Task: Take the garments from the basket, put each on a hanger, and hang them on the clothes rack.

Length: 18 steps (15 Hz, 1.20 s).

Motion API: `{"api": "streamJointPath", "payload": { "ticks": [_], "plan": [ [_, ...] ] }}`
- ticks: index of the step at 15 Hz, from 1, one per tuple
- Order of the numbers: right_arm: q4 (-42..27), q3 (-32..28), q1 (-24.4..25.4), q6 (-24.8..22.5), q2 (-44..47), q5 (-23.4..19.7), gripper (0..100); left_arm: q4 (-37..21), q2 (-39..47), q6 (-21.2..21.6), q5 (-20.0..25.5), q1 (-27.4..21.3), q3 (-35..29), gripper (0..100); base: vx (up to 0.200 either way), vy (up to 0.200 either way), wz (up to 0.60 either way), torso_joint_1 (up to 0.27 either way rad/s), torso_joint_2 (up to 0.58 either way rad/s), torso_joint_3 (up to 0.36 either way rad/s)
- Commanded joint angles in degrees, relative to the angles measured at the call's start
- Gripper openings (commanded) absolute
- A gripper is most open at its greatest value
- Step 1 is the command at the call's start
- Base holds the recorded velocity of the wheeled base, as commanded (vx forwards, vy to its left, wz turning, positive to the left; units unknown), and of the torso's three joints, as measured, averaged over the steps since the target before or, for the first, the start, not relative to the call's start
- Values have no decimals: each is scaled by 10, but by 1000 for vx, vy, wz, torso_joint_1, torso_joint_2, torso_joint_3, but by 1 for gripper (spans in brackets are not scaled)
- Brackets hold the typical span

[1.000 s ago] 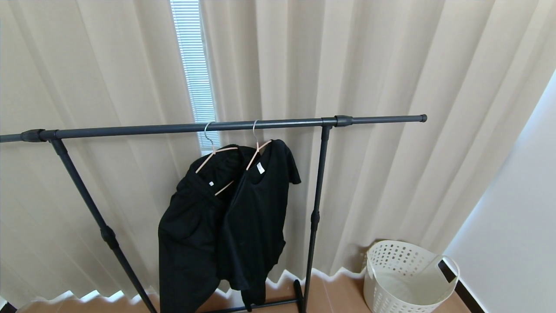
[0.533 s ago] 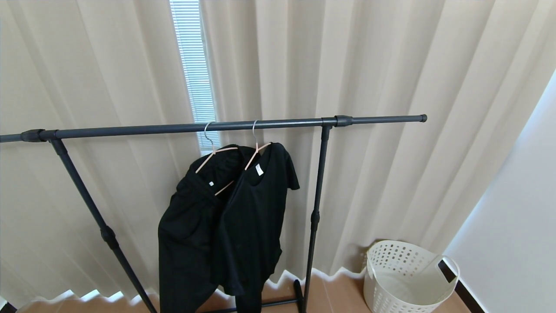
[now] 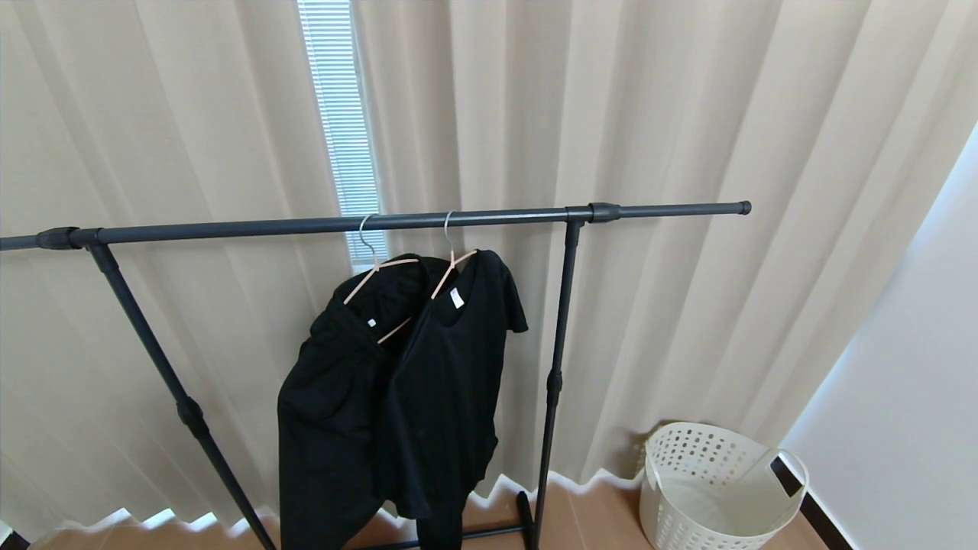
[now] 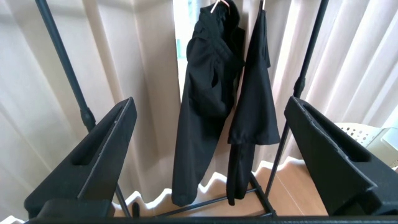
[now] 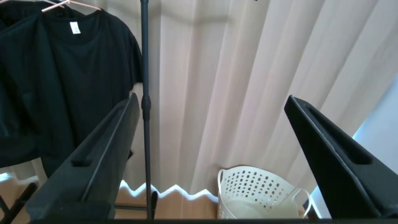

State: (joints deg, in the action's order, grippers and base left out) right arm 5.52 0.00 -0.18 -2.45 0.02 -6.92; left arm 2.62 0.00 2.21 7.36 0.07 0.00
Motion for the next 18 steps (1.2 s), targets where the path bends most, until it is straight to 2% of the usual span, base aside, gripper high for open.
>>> {"api": "streamJointPath", "payload": {
  "ticks": [1, 18],
  "plan": [
    [0, 0, 0, 0, 0, 0, 100, 0, 1, 0, 0, 0, 0, 100, 0, 0, 0, 0, 0, 0],
    [0, 0, 0, 1, 0, 3, 100, 0, 1, 0, 0, 0, 0, 100, 0, 0, 0, 0, 0, 0]
  ]
}}
